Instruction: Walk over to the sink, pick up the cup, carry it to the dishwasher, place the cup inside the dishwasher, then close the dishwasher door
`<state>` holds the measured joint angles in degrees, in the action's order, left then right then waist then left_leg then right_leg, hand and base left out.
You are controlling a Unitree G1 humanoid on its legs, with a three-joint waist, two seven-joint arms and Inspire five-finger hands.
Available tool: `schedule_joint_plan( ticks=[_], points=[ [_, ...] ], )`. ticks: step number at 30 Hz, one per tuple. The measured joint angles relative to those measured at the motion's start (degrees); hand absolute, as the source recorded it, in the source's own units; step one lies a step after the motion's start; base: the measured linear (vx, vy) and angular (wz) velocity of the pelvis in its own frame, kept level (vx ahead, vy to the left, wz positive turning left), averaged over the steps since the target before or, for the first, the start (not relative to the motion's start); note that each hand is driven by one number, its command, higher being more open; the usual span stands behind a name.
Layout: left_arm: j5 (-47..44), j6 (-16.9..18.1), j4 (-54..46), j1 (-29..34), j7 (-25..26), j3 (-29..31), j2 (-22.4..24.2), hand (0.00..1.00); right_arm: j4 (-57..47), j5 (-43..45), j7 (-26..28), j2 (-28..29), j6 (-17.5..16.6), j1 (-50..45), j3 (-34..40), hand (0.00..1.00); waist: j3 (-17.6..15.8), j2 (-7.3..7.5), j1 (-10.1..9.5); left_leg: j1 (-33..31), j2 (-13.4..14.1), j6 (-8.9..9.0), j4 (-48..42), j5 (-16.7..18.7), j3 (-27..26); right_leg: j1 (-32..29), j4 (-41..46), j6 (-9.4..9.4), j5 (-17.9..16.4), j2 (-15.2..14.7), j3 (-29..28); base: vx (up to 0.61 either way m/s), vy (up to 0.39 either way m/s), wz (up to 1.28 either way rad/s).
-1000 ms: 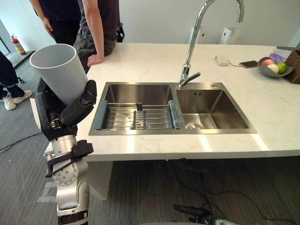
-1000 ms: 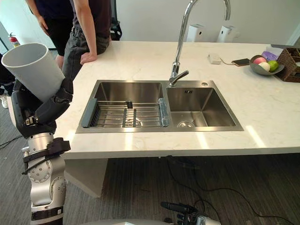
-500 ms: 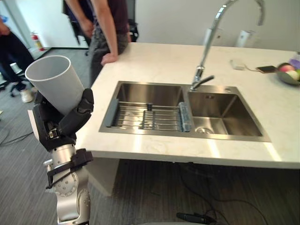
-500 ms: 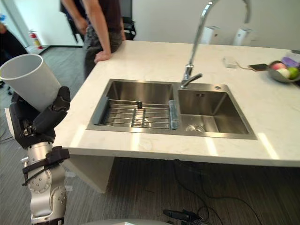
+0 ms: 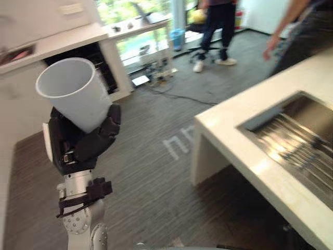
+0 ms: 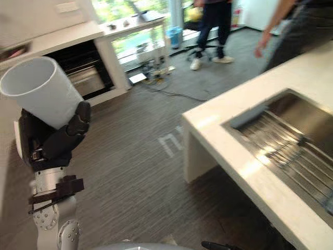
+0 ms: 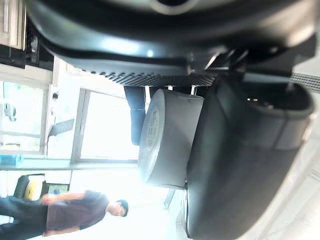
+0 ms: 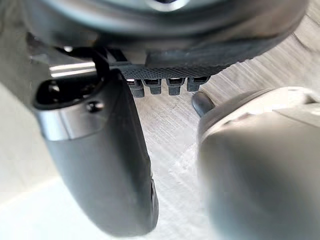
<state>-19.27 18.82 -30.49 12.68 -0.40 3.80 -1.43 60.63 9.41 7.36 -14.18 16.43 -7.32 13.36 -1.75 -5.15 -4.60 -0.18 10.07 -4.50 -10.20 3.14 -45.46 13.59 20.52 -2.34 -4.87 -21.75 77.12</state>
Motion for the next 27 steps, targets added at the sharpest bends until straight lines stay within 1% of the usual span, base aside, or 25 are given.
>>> schedule_joint_plan(
  ticks=[1,2,3,4,5,6,7,8,9,10,11,12,13,14,15,16,17,18,19,20,21,22,23,24,27],
  points=[
    [-0.54,-0.04,0.02,0.02,-0.06,-0.50,-0.13,0.00,-0.34,0.16,0.01,0.45,0.38,0.04,0.04,1.00,0.14,0.03,0.23,0.62,-1.01,0.00,3.14,0.00,2.09,0.48,5.22,-0.90,-2.21,-2.18,0.69,-0.04,0.259,2.16],
    [-2.12,0.18,0.39,-0.12,0.20,0.35,-0.67,0.00,-1.34,0.08,-0.42,2.12,0.57,1.29,-0.22,1.00,-0.42,0.53,0.42,0.86,-1.96,1.38,6.05,-1.66,5.45,-0.96,3.79,-3.92,-5.21,-1.10,-0.66,-0.06,0.110,1.59],
    [-2.72,0.23,1.58,-0.24,0.41,0.94,-1.23,0.00,-2.59,0.56,-0.33,3.03,1.03,2.19,-0.26,1.00,-0.59,1.14,0.42,1.37,-2.56,1.81,7.74,-2.90,7.43,-2.20,-0.81,-2.90,-4.57,1.08,-1.84,-0.07,0.004,1.50],
    [-2.84,0.27,3.17,-0.25,0.54,1.04,-2.14,0.00,-4.51,0.72,-0.37,4.48,1.86,3.02,-0.50,1.00,-1.40,2.89,0.37,2.34,-4.75,2.93,9.07,-3.72,9.79,-2.78,-6.57,1.06,1.56,2.30,-2.03,-0.05,-0.049,1.16],
    [-2.78,0.20,4.49,0.21,0.43,-0.23,-1.88,0.00,-5.03,0.95,-0.62,4.73,1.92,2.82,-0.62,1.00,-1.10,2.68,0.40,2.76,-5.12,3.05,9.88,-3.66,11.22,-0.82,-6.16,-0.51,2.44,1.70,-1.25,-0.03,-0.017,1.17],
    [-2.72,-0.47,4.87,1.63,0.27,-2.80,-2.14,0.00,-6.43,1.95,-1.14,4.42,2.37,3.01,-1.65,1.00,-0.94,2.26,-0.71,2.85,-5.89,3.15,10.70,-3.63,13.15,-0.17,-2.29,-0.15,2.73,-0.48,-2.47,-0.02,0.077,0.95],
    [-2.71,-0.48,4.86,1.63,-0.05,-4.52,-2.48,0.00,-7.60,2.24,-1.42,4.42,2.55,3.09,-2.15,1.00,-1.06,2.04,-1.07,2.44,-6.77,2.64,10.72,-3.53,14.86,-0.42,0.33,0.13,2.91,-1.93,-5.24,-0.01,0.103,0.94],
    [-2.71,-0.49,4.87,1.49,-0.32,-5.43,-2.75,0.00,-8.27,2.29,-1.65,4.44,2.55,3.13,-2.47,1.00,-1.08,2.03,-0.94,2.04,-7.73,2.22,10.77,-3.75,16.38,-0.70,1.87,0.64,3.24,-2.81,-8.01,0.03,0.149,1.23],
    [-2.74,-0.51,5.24,0.46,-1.05,-7.31,-3.16,0.00,-9.08,2.36,-2.25,4.84,2.32,2.97,-2.45,1.00,-1.11,2.03,-0.43,1.67,-9.39,0.92,11.37,-4.54,20.57,-1.59,4.81,2.58,4.50,-3.99,-16.01,0.04,0.112,1.43],
    [-2.74,-0.51,5.72,-0.71,-1.34,-8.59,-3.49,0.00,-9.17,2.38,-2.63,5.07,2.05,2.42,-2.43,1.00,-1.12,2.02,-0.02,1.66,-10.12,0.29,11.86,-4.94,23.20,-2.55,6.50,4.00,5.51,-4.10,-21.43,0.09,0.085,2.06],
    [-3.39,0.19,7.09,-3.02,-2.00,-11.11,-4.12,0.00,-8.48,3.70,-3.68,5.82,1.47,1.65,-2.11,1.00,-1.08,1.57,1.13,0.86,-10.33,-0.96,12.20,-5.56,28.51,-4.93,6.74,0.80,1.15,-1.00,-34.35,0.09,-0.018,2.23],
    [-4.14,0.78,9.42,-5.02,-2.40,-12.59,-4.26,0.00,-8.49,5.80,-4.60,6.67,0.49,2.26,-1.89,1.00,-1.72,1.35,1.58,0.02,-10.34,-1.69,12.18,-6.17,33.04,-6.46,3.45,-0.87,-4.22,5.18,-45.66,0.11,-0.070,2.09],
    [-4.45,0.80,10.67,-5.66,-2.34,-13.22,-4.23,0.00,-8.33,7.04,-4.96,6.92,0.65,2.61,-1.93,1.00,-1.93,1.38,1.48,-0.04,-10.42,-1.53,12.16,-6.43,34.37,-6.87,1.36,-0.87,-5.78,7.88,-49.91,0.10,-0.079,1.62],
    [-4.44,0.73,12.66,-5.53,-2.19,-13.67,-4.24,0.00,-8.17,8.51,-5.31,7.29,0.90,3.15,-2.63,1.00,-1.95,1.48,1.24,0.21,-10.79,-1.31,12.27,-6.57,36.51,-7.21,-4.39,-0.96,-6.94,11.83,-55.48,0.10,-0.059,0.92],
    [-4.44,0.62,13.43,-4.62,-1.72,-13.64,-4.23,0.00,-7.74,9.66,-5.22,7.63,0.96,4.22,-2.81,1.00,-2.06,1.33,0.85,0.85,-11.01,-1.23,12.98,-6.53,37.65,-8.81,-8.75,-1.19,-6.95,14.36,-58.86,0.07,-0.029,0.58],
    [-4.40,0.62,13.39,-4.16,-1.38,-13.62,-4.23,0.00,-7.62,9.87,-5.05,7.67,1.30,4.99,-3.16,1.00,-2.13,1.27,0.66,1.00,-11.07,-1.41,13.43,-6.26,37.83,-10.87,-8.79,-1.19,-6.95,15.25,-60.47,0.06,-0.028,0.14],
    [-4.30,0.56,13.39,-4.07,-1.22,-13.65,-4.26,0.00,-7.34,10.72,-4.72,7.70,2.35,6.57,-4.25,1.00,-2.89,1.38,0.66,1.67,-11.14,-2.91,14.33,-5.08,38.10,-15.94,-6.30,-1.21,-6.93,16.59,-63.31,0.03,-0.034,-0.01],
    [-4.24,0.32,13.38,-4.07,-1.22,-13.89,-4.48,0.00,-8.01,11.29,-4.03,7.65,2.87,7.65,-4.80,1.00,-4.12,1.68,1.00,2.90,-11.07,-3.08,14.49,-4.69,38.19,-20.36,-3.83,-1.43,-6.78,17.62,-65.92,0.04,-0.050,0.04],
    [-4.20,0.17,13.42,-4.07,-1.23,-14.13,-4.80,0.00,-8.22,11.69,-3.62,7.68,3.11,8.07,-4.84,1.00,-4.69,1.94,1.39,3.69,-11.04,-2.89,14.45,-4.43,38.37,-22.05,-3.24,-1.68,-6.60,18.07,-67.09,0.03,-0.084,0.18],
    [-3.91,0.08,13.44,-4.07,-1.42,-14.52,-5.85,0.00,-8.72,11.87,-2.54,7.80,3.25,8.88,-5.00,1.00,-5.70,2.66,2.30,5.35,-11.02,-2.13,14.35,-3.80,39.05,-23.66,-3.90,-1.72,-5.26,18.37,-68.45,0.07,-0.120,0.42],
    [-3.58,0.04,13.44,-4.19,-2.35,-15.35,-7.15,0.00,-9.06,11.90,-2.03,8.10,3.28,9.02,-5.50,1.00,-6.37,3.76,2.97,6.67,-11.47,-1.02,13.34,-2.76,40.31,-23.56,-7.61,-1.49,-2.09,17.82,-69.90,0.09,-0.134,0.54],
    [-3.21,0.04,13.44,-4.17,-2.78,-15.81,-7.67,0.00,-9.08,11.92,-1.98,8.30,3.19,8.78,-5.71,1.00,-6.18,4.49,3.11,6.88,-11.77,-0.50,12.54,-2.02,41.21,-23.33,-8.37,-1.24,0.66,17.37,-70.34,0.17,-0.175,0.70],
    [-3.06,-0.08,13.40,-4.20,-3.98,-16.73,-8.10,0.00,-8.95,12.02,-2.10,8.33,3.17,8.09,-6.22,1.00,-5.67,5.36,3.16,6.83,-12.09,0.88,10.53,-0.54,42.80,-22.08,-8.74,-0.06,4.91,17.18,-70.33,0.13,-0.117,0.46],
    [-4.33,-4.05,13.28,-5.15,-11.11,-17.87,-7.84,0.00,-8.48,12.98,-3.57,9.21,0.65,4.59,-9.30,1.00,-2.56,6.07,2.50,3.70,-7.16,5.49,-6.29,11.80,43.78,-15.43,-11.61,3.31,3.53,21.44,-67.52,0.10,-0.086,0.31],
    [-4.33,-4.05,13.28,-5.15,-11.11,-17.85,-7.84,0.00,-8.46,12.98,-3.57,9.19,0.65,4.57,-9.30,1.00,-2.55,6.09,2.55,3.76,-7.14,5.48,-6.28,11.80,43.58,-15.49,-11.73,3.26,3.56,21.48,-67.61,0.00,0.000,-0.03]
  ],
)
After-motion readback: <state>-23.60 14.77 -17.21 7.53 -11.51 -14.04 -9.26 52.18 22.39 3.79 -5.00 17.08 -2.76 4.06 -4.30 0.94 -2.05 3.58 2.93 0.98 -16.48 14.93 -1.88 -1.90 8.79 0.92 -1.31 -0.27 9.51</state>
